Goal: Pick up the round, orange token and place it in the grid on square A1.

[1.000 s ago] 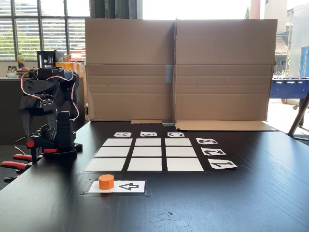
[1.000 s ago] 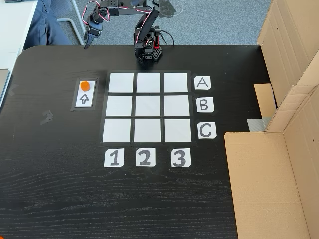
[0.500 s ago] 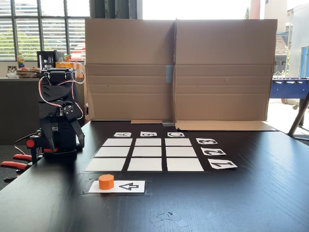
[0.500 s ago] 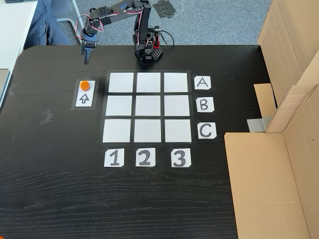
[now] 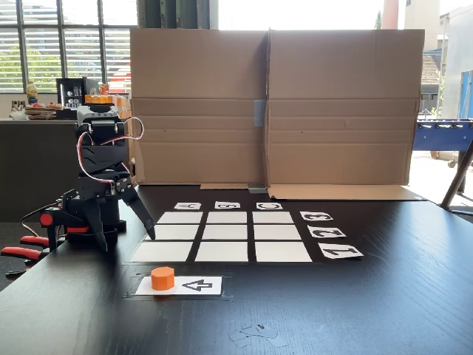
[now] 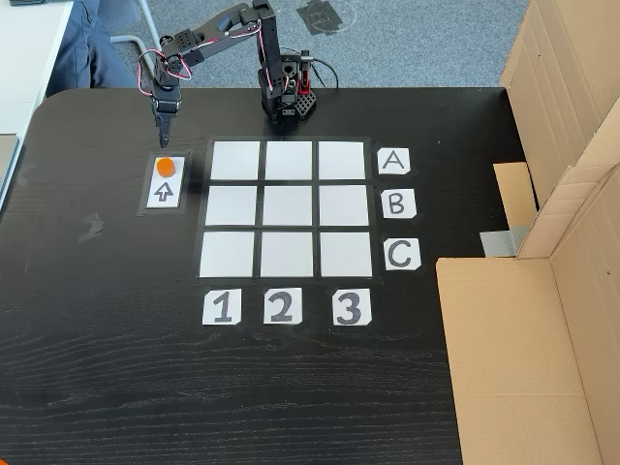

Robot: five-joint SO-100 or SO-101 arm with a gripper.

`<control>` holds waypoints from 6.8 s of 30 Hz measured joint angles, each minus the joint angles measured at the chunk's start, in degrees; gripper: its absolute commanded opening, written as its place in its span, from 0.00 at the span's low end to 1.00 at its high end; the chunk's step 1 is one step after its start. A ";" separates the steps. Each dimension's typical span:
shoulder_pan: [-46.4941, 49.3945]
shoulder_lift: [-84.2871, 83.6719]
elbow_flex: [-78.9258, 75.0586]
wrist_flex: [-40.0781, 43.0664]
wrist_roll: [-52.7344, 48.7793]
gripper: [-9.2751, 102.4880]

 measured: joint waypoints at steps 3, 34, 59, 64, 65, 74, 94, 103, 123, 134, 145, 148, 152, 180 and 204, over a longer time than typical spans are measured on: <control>-1.23 -1.49 -0.88 0.00 1.23 0.38; -9.05 -13.45 -8.70 0.00 9.32 0.38; -8.61 -21.62 -13.97 -0.18 10.28 0.37; -8.09 -23.47 -15.73 -0.18 10.28 0.37; -8.00 -23.64 -16.08 -0.18 10.28 0.36; -7.91 -24.17 -16.61 -0.18 10.28 0.34; -9.32 -24.43 -16.70 -0.18 10.28 0.34; -9.93 -24.43 -16.70 -0.18 10.28 0.32; -10.02 -24.79 -17.40 0.00 10.28 0.18; -8.09 -15.82 -17.40 1.76 10.28 0.18; -5.01 3.87 -13.36 8.61 8.88 0.18; -5.01 11.25 -7.82 9.05 8.61 0.18; -6.06 22.15 0.44 9.14 8.61 0.18; -21.97 38.50 44.74 1.41 7.03 0.18; -22.32 31.73 48.52 -9.23 7.03 0.19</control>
